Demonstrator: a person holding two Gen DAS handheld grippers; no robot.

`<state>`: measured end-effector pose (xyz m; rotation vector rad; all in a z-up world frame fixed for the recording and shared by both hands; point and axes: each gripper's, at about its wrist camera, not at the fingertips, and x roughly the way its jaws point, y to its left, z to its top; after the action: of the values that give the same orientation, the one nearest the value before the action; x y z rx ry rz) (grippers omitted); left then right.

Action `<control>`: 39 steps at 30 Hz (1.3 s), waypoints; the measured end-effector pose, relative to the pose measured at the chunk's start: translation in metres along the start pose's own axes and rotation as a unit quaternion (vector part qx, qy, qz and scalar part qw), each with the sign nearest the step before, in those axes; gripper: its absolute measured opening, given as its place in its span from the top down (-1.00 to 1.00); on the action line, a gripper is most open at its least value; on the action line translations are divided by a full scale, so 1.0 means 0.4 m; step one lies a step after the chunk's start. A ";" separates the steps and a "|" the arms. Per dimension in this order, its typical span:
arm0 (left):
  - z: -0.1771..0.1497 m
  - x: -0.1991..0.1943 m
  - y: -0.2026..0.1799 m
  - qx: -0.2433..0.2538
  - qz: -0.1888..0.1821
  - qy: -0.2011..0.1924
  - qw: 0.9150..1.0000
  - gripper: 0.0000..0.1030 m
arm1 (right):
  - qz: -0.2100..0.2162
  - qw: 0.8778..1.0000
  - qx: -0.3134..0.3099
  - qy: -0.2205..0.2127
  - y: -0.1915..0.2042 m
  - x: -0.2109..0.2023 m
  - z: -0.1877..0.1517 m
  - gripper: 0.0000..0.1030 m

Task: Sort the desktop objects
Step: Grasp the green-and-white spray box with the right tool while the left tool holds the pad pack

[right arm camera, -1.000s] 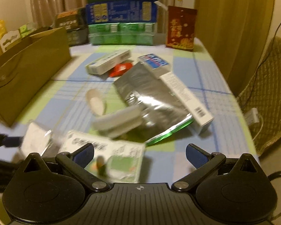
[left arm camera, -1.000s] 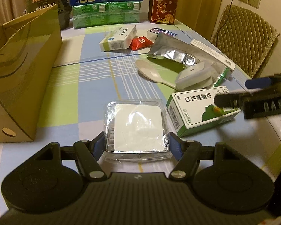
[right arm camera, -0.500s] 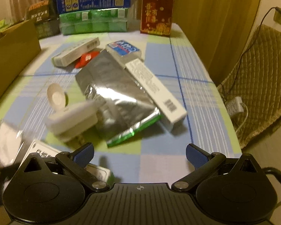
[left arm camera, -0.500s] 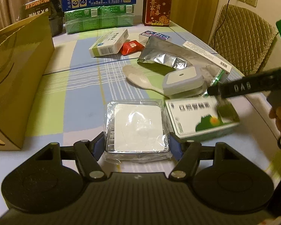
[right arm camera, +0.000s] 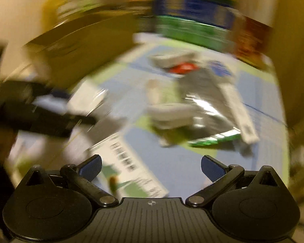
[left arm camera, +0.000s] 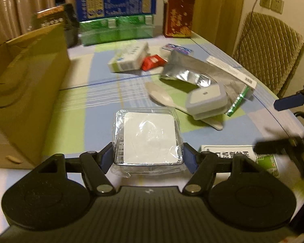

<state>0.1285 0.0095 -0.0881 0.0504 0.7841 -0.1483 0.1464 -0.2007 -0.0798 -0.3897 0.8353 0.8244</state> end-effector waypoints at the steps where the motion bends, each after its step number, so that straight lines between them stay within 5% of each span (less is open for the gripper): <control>1: -0.002 -0.011 0.008 -0.002 0.002 -0.001 1.000 -0.28 | 0.011 1.000 -0.026 0.009 0.015 0.005 0.000 -0.97; 6: -0.023 -0.046 0.028 0.002 0.006 -0.004 1.000 -0.28 | 0.038 0.991 -0.113 0.054 0.069 0.070 -0.004 -0.97; 10: -0.037 -0.048 0.036 -0.002 0.000 0.002 1.000 -0.28 | 0.044 0.988 -0.121 0.080 0.071 0.129 -0.004 -0.92; 11: -0.038 -0.047 0.037 -0.002 -0.001 0.003 1.000 -0.28 | 0.040 0.989 -0.113 0.082 0.067 0.135 -0.005 -0.80; 12: -0.041 -0.047 0.038 -0.002 -0.001 0.003 1.000 -0.28 | 0.037 0.991 -0.094 0.086 0.059 0.141 -0.003 -0.38; 13: -0.041 -0.045 0.040 -0.003 -0.003 0.005 1.000 -0.28 | 0.042 0.993 -0.068 0.090 0.047 0.145 0.002 -0.15; 15: -0.042 -0.037 0.039 -0.004 -0.007 0.011 1.000 -0.28 | 0.027 0.995 -0.017 0.092 0.023 0.146 0.012 -0.03; 25: -0.046 -0.013 0.012 0.009 -0.026 0.022 0.999 -0.30 | 0.015 0.995 -0.024 0.097 0.010 0.155 0.032 -0.12; 39: -0.047 0.013 -0.001 0.023 -0.008 0.022 0.999 -0.42 | -0.006 0.997 0.053 0.055 0.018 0.129 0.009 -0.03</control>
<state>0.1190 0.0103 -0.1052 0.0903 0.8249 -0.1811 0.1629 -0.1689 -0.1177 -0.3477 0.9748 0.7490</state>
